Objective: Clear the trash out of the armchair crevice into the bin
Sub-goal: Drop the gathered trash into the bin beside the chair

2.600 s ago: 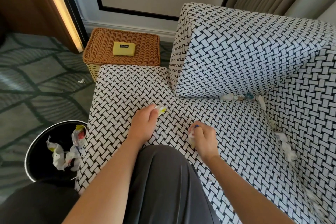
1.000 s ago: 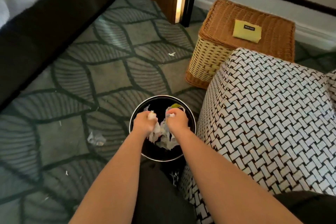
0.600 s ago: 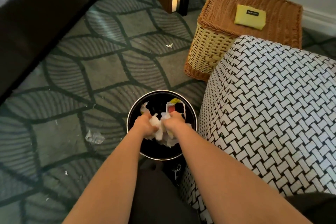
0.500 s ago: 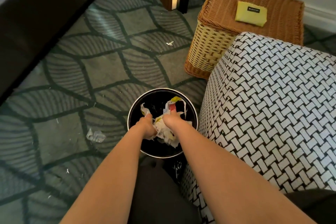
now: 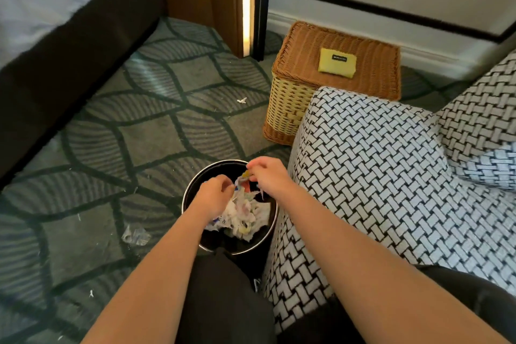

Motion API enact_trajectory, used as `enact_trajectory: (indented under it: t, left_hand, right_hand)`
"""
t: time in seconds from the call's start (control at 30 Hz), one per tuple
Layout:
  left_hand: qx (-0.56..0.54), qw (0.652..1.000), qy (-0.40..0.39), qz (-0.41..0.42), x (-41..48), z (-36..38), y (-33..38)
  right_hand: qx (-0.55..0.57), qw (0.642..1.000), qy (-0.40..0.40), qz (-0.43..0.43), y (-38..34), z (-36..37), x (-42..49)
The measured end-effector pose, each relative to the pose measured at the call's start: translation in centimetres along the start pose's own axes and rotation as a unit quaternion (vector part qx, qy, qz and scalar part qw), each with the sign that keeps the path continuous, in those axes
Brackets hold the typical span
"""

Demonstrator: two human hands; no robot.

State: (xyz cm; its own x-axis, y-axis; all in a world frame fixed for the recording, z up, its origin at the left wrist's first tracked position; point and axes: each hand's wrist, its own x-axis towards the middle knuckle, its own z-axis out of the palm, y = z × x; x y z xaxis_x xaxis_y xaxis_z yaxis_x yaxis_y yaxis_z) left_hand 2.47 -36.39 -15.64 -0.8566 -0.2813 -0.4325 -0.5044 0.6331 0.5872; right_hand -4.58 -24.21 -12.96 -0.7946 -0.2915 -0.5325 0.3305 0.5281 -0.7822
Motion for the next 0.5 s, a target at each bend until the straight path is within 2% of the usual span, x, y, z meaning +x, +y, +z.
enact_trajectory:
  t: [0.1, 0.17, 0.33, 0.4, 0.5]
  left_hand:
    - [-0.016, 0.998, 0.022, 0.052, -1.3, -0.5, 2.7]
    - [-0.023, 0.996, 0.032, 0.085, -2.1, -0.6, 4.4]
    - [-0.070, 0.968, 0.089, 0.222, -5.3, -0.2, 10.6]
    - [-0.090, 0.961, 0.103, 0.241, -6.4, 0.7, 12.7]
    - [-0.102, 0.958, 0.032, 0.265, -8.0, 3.7, 16.6]
  right_hand:
    - [0.034, 0.997, -0.044, -0.055, -2.4, -3.6, -2.9]
    - [-0.011, 0.995, -0.055, -0.079, -3.3, -6.0, -4.8]
    - [-0.075, 0.995, 0.008, -0.070, -1.4, -14.3, -8.9]
    - [-0.072, 0.996, 0.031, -0.047, 0.5, -17.2, -10.0]
    - [-0.039, 0.996, 0.084, -0.021, 4.0, -21.6, -12.7]
